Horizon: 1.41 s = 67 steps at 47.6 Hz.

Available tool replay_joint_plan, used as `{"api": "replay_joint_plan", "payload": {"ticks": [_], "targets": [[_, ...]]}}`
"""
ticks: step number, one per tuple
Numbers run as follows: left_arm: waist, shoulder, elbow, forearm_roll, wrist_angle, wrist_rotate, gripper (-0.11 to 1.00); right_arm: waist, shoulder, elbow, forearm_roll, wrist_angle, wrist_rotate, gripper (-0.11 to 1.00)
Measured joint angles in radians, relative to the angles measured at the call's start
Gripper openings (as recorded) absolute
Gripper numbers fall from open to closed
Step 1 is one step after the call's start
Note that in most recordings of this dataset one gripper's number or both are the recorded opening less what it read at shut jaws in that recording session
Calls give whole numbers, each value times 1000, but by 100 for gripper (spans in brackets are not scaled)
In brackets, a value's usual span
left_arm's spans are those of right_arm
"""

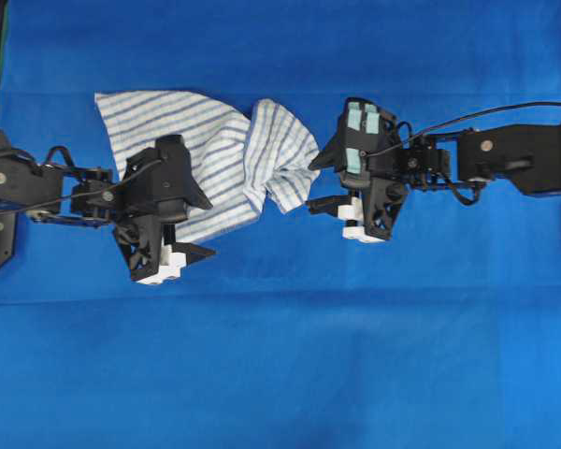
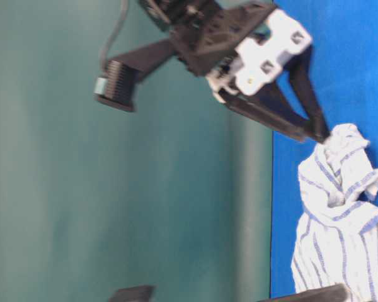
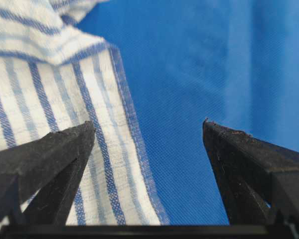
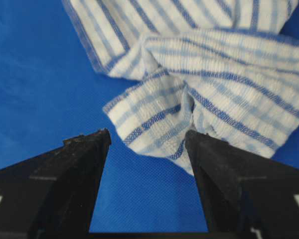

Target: Lift the towel with both arms.

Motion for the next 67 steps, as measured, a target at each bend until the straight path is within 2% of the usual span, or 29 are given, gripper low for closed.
{"api": "replay_joint_plan", "payload": {"ticks": [14, 25, 29, 32, 34, 40, 44, 47, 57, 67], "targets": [[-2, 120, 5, 2, -71, 5, 91, -11, 118, -11, 0, -86, -3, 65], [-6, 129, 5, 2, -84, 2, 90, -14, 143, -25, 0, -92, -9, 64], [-6, 130, 5, 0, -84, 2, 88, -17, 143, -25, 0, -94, -9, 61], [-5, 130, 5, 0, -80, 3, 80, -20, 143, -25, 0, -92, -9, 53], [0, 130, 5, 0, -77, 3, 73, -21, 143, -25, 0, -92, -11, 43], [20, 132, 8, -2, -49, 6, 34, -21, 143, -25, 0, -92, -12, 6], [31, 132, 9, -2, -37, 9, 12, -23, 143, -25, 0, -92, -12, 4], [32, 132, 11, -2, -28, 6, 2, -23, 140, -25, 0, -91, -12, 4], [37, 107, 6, -2, 14, 3, 1, -23, 124, -25, 0, -48, 3, 4], [38, -51, -34, -2, 158, -18, 1, -15, -21, -21, 0, 67, 3, 4]]}}
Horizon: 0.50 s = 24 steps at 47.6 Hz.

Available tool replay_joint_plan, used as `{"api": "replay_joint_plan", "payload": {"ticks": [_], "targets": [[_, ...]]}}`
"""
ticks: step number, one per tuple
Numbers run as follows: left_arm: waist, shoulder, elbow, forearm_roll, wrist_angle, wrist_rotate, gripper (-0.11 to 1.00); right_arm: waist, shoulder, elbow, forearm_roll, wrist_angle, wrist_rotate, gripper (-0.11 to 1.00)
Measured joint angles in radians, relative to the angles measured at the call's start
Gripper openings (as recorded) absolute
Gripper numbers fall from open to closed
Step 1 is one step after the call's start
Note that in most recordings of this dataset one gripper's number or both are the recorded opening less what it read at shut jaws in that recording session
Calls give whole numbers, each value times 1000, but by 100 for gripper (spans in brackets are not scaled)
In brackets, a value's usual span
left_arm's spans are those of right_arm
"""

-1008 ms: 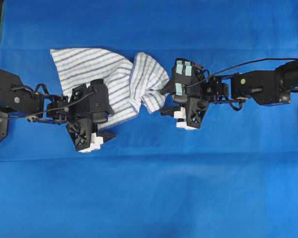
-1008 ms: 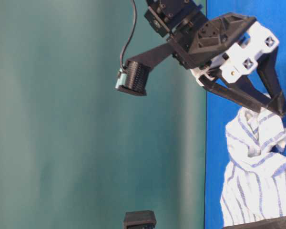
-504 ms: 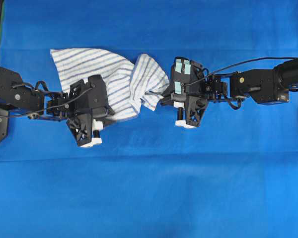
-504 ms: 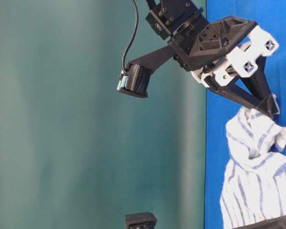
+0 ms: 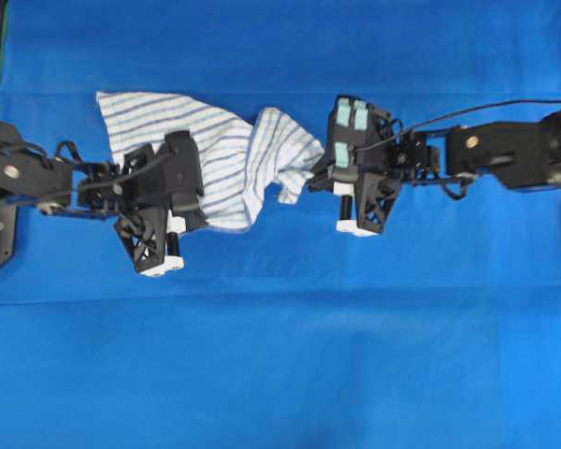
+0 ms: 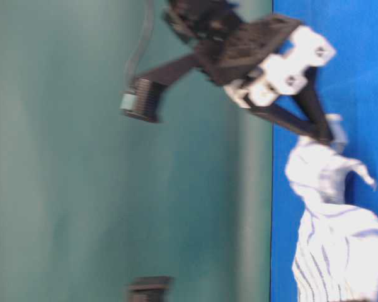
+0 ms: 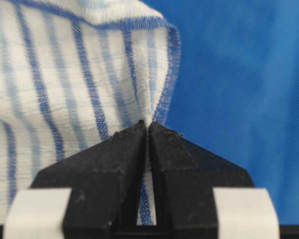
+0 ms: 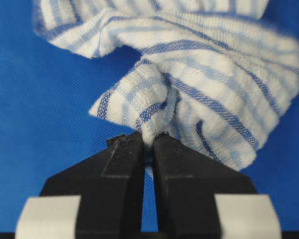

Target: Lift the towel with both arms.

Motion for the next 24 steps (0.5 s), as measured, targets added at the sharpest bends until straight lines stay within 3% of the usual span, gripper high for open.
{"api": "replay_joint_plan", "payload": {"ticks": [11, 24], "targets": [[2, -236, -78, 0, 202, -5, 1, 3, -229, -6, 0, 152, -14, 4], [2, -439, -153, -2, 299, -5, 1, -6, -456, -58, -40, 347, -38, 4]]}}
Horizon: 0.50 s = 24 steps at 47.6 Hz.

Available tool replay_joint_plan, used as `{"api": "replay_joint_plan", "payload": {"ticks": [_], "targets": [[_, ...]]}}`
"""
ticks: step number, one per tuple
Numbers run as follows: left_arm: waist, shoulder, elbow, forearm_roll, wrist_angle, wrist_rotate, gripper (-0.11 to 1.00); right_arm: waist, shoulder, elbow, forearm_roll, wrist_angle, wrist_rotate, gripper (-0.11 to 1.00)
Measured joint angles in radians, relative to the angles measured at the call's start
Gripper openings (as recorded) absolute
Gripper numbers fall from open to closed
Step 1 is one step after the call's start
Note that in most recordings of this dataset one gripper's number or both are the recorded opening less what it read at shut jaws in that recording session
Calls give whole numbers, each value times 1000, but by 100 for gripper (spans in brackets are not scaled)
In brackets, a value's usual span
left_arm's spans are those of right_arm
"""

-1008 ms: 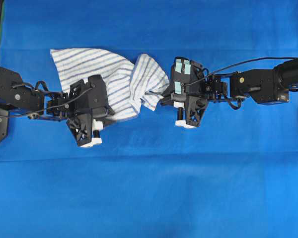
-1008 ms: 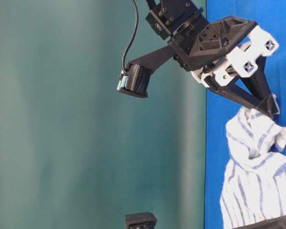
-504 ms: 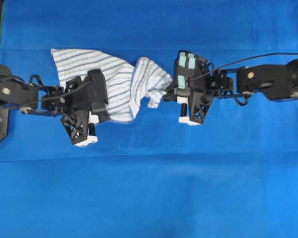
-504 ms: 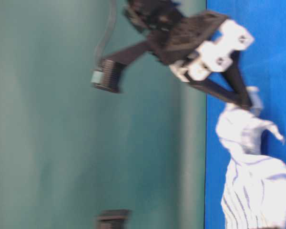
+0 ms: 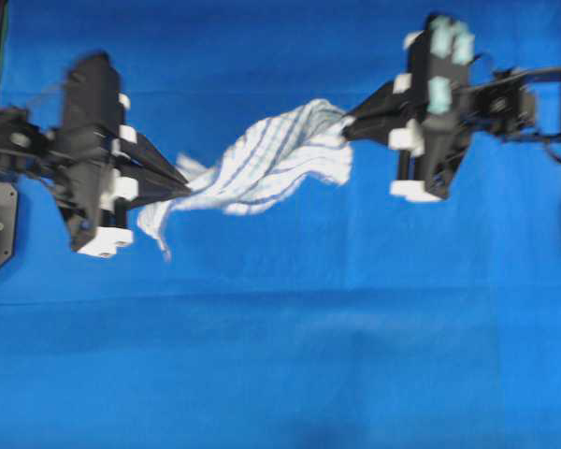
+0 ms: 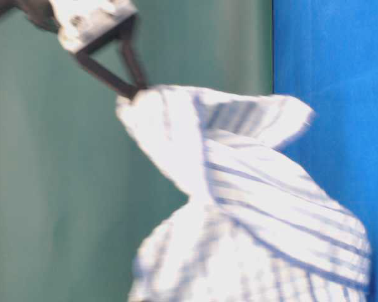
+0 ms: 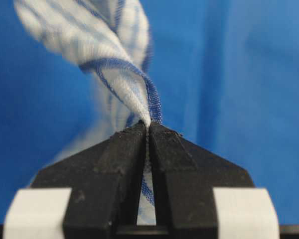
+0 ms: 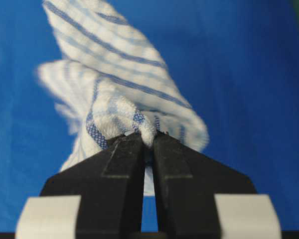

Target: Lift the towel with both arms.

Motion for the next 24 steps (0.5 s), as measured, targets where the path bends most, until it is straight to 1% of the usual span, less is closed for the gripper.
{"api": "replay_joint_plan", "payload": {"ticks": [6, 12, 19, 24], "targets": [[2, -52, -40, 2, 11, 0, 1, 0, -86, -37, -15, 67, -3, 4], [15, -81, -81, 2, 18, 0, 1, 0, -144, -74, -31, 123, -3, 4], [31, -104, -138, 0, 61, 0, 1, 0, -209, -126, -46, 186, -5, 4], [41, -115, -170, 2, 98, 0, 1, 2, -244, -155, -60, 207, -9, 4]]}}
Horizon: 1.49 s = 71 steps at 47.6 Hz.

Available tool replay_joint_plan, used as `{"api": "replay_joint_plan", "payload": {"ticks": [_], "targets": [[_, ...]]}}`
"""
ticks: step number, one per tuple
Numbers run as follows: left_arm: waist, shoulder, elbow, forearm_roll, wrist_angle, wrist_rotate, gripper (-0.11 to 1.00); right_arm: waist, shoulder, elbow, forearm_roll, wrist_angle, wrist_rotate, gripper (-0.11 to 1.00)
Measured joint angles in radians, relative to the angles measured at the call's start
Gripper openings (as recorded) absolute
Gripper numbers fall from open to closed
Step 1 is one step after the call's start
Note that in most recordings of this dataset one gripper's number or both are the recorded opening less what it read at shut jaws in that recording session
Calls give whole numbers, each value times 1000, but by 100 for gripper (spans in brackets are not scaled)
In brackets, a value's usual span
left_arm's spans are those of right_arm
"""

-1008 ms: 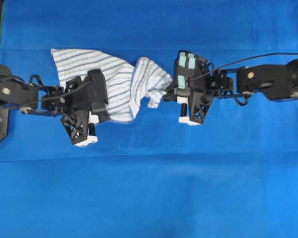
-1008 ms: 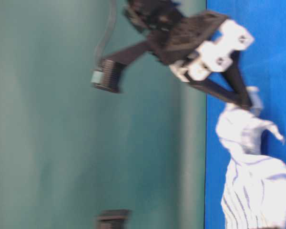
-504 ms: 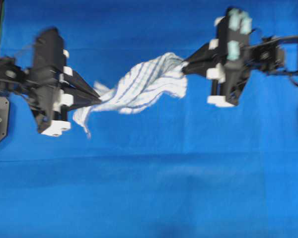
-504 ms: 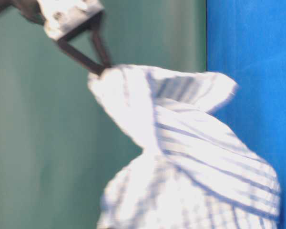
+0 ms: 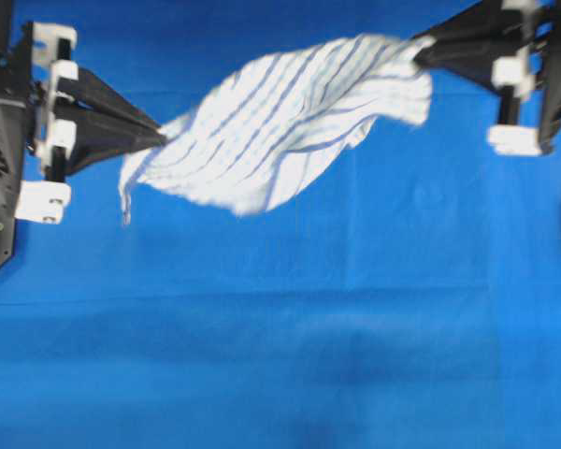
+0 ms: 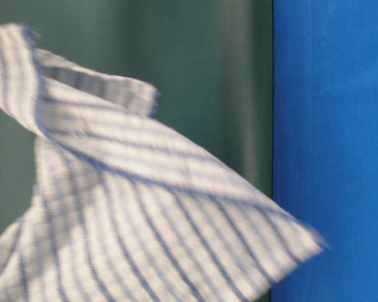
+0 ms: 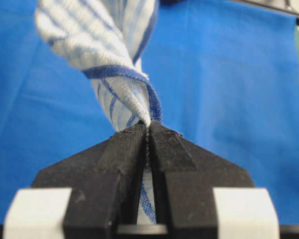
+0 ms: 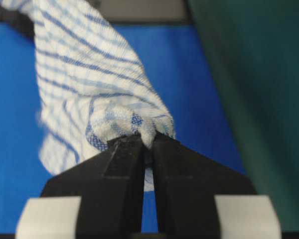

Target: Lift the towel with both arms.

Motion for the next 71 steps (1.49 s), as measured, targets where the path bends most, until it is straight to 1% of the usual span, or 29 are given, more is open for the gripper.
{"api": "replay_joint_plan", "payload": {"ticks": [6, 13, 33, 34, 35, 38, 42, 44, 46, 50, 52, 62, 69, 71], "targets": [[12, -3, -41, 0, 41, 6, 1, -2, -21, -18, -12, 6, -9, 4], [14, -3, -69, 0, 51, 9, 1, -2, -21, -21, -14, 8, -12, 4], [14, 5, -71, 2, 48, 11, 3, -2, -3, -21, -14, 11, -8, 6], [14, 3, -72, 2, 44, 12, 5, -2, -3, -21, -14, 11, -8, 8], [14, 3, -72, 2, 43, 12, 8, 0, -3, -21, -14, 11, -6, 12], [14, 3, -71, 2, 35, 12, 22, -2, -2, -21, -14, 11, -5, 33], [14, 5, -71, 2, 26, 12, 49, -2, 2, -21, -14, 11, -5, 57], [15, 6, -71, 3, 25, 12, 62, -2, 5, -21, -12, 11, -5, 65], [15, 8, -71, 2, 23, 12, 74, -2, 8, -21, -14, 12, -5, 69], [15, 8, -71, 3, 23, 12, 91, -2, 11, -21, -14, 11, -5, 65], [14, 8, -71, 3, 21, 12, 92, 0, 11, -21, -15, 11, -5, 65], [15, 2, -66, 3, 9, 12, 91, -2, 11, -21, -15, 11, -5, 65], [14, 11, -41, 5, -40, 48, 91, -2, 11, -18, -15, 9, -5, 65], [15, 20, -21, 5, -66, 72, 91, -2, 12, -9, -15, 2, -5, 65]]}}
